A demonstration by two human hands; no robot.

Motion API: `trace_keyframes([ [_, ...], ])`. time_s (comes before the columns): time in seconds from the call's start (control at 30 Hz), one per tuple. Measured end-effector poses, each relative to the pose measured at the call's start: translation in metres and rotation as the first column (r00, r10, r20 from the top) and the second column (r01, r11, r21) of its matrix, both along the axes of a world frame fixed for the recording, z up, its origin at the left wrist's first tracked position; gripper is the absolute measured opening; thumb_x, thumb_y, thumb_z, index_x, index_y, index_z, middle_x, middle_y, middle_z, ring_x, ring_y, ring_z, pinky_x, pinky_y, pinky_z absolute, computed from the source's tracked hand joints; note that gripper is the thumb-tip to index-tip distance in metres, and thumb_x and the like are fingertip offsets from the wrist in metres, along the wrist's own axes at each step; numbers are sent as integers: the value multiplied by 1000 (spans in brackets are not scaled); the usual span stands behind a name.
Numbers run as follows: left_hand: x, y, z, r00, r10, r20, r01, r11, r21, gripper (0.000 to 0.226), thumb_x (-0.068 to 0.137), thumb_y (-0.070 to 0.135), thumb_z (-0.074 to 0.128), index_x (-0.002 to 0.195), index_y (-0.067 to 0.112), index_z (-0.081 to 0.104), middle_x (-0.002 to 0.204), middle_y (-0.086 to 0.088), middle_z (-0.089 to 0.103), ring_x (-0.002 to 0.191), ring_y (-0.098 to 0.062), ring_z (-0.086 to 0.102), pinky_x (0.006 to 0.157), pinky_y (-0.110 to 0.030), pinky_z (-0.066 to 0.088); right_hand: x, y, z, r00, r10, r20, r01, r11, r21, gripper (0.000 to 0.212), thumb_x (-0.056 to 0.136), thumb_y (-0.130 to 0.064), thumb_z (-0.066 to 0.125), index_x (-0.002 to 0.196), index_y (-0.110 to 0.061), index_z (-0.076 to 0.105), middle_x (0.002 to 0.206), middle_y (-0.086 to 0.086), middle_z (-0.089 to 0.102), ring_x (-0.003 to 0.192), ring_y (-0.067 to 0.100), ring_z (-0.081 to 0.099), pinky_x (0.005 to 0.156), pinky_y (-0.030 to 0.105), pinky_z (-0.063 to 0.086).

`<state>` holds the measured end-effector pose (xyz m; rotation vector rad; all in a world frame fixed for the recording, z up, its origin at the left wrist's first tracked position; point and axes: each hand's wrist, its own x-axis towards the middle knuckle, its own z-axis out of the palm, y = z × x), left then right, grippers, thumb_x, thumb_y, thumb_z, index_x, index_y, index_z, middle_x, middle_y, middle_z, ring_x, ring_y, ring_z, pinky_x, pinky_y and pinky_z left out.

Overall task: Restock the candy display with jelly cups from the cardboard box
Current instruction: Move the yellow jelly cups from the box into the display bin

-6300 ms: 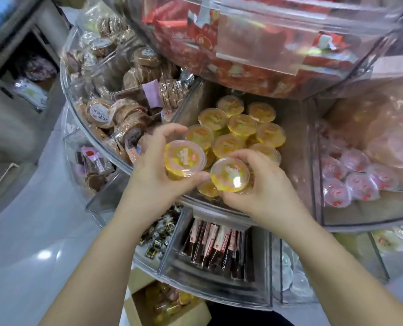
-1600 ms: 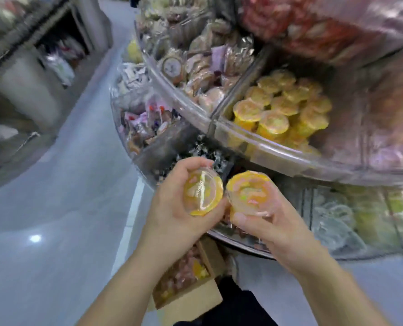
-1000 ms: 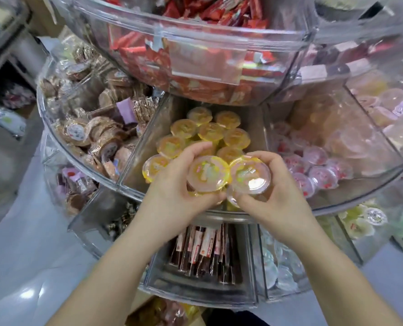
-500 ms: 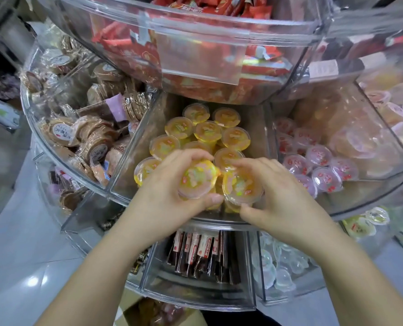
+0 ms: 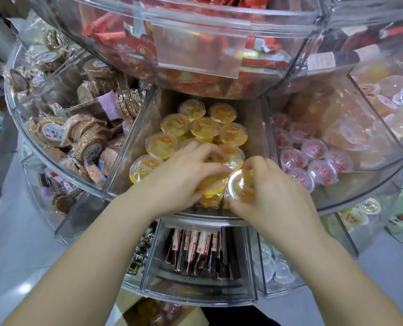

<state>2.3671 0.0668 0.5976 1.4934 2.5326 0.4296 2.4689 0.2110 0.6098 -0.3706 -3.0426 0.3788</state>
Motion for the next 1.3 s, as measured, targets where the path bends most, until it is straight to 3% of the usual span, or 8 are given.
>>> trace_keyframes([
  [0.17, -4, -3, -9, 999, -33, -43, 33, 999, 2, 66, 68, 5, 72, 125, 33, 55, 124, 3, 51, 113, -19, 45, 85, -25, 24, 6, 4, 1, 997, -76, -8, 76, 997, 0, 49, 68, -62, 62, 99, -29, 43, 99, -10, 58, 81, 23, 61, 47, 27, 25],
  [0.37, -6, -6, -6, 995, -77, -69, 77, 997, -3, 63, 66, 18, 78, 124, 33, 57, 122, 6, 56, 110, -22, 49, 95, -31, 30, 6, 6, -1, 999, -47, -28, 44, 995, -84, 56, 66, -63, 59, 115, -38, 53, 95, -11, 55, 84, 19, 62, 47, 17, 23],
  [0.47, -7, -8, -7, 992, -76, -104, 62, 990, -130, 82, 68, 37, 78, 139, 42, 36, 140, 9, 35, 125, -16, 30, 103, -33, 27, 3, 9, -2, 999, -44, -10, 42, 988, -147, 56, 64, -61, 61, 111, -33, 54, 95, -10, 53, 87, 19, 60, 57, 27, 34],
  [0.6, -1, -18, 8, 981, 14, 196, -50, 983, 179, 86, 64, 43, 80, 139, 37, 37, 132, 14, 39, 123, -6, 31, 105, -14, 22, 2, 10, -1, 997, -75, -20, 65, 948, -312, 53, 57, -66, 59, 97, -33, 49, 91, -16, 50, 82, 9, 51, 59, 21, 35],
  [0.73, 17, 3, 13, 972, -12, 236, -68, 942, 329, 80, 62, 37, 82, 133, 24, 48, 122, 7, 50, 114, -7, 43, 99, -14, 32, -3, 12, 0, 989, -148, -21, 126, 904, -409, 54, 51, -69, 58, 87, -33, 42, 78, -20, 47, 71, -2, 46, 58, 7, 30],
  [0.93, 20, 25, -3, 960, 35, 277, -135, 926, 351, 58, 70, 21, 80, 123, 12, 57, 119, 0, 60, 112, -8, 54, 91, -30, 46, -3, 28, 9, 999, -51, 1, 39, 749, -661, 45, 65, -57, 61, 106, -37, 55, 90, -15, 61, 68, 9, 63, 67, 36, 55],
  [1.1, 3, 21, -4, 917, -16, 398, -132, 931, 341, 68, 72, 23, 78, 131, 19, 46, 126, 9, 55, 114, -1, 52, 94, -27, 47, -1, 56, 19, 964, 267, -16, -246, 862, -443, 66, 64, -49, 68, 127, -41, 49, 107, -25, 57, 94, -2, 46, 84, 14, 38],
  [1.3, 1, 30, -5, 898, -71, 435, -67, 954, 293, 68, 74, 12, 75, 133, 16, 40, 128, 2, 43, 112, -5, 51, 93, -21, 47, -9, 45, 4, 910, 413, -30, -413, 911, -5, 50, 70, -45, 72, 115, -24, 64, 103, -7, 66, 104, 21, 54, 81, 30, 19],
])
